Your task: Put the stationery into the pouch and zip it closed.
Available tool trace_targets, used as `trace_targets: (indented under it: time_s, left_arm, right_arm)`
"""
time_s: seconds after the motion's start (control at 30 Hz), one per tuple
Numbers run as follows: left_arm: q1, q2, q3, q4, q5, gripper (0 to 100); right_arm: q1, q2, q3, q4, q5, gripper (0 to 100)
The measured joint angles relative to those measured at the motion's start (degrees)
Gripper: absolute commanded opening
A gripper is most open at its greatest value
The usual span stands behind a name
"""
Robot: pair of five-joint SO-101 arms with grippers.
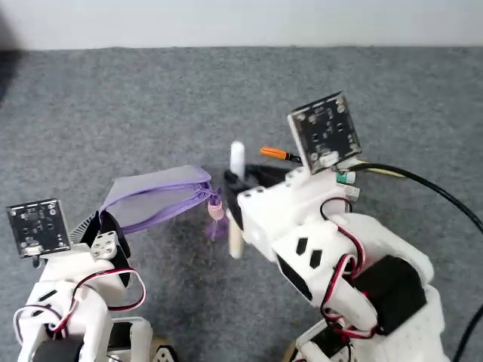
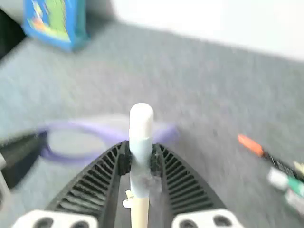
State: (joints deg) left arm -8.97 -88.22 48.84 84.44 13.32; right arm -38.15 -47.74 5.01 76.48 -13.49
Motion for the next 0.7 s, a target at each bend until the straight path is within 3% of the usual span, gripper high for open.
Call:
trace_targets:
  time_s: [0.27, 0.7]
  left_arm:
    - [0.0, 0.0, 0.0, 0.0, 0.18, 1]
    - [0.0, 0.0, 0.0, 0.0, 0.18, 1]
  right_arm:
    - [-10.9, 0.26, 1.58, -18.9, -0.09, 0.8]
    - [-17.05, 6.33, 15.65, -42.29, 15.47, 0.9]
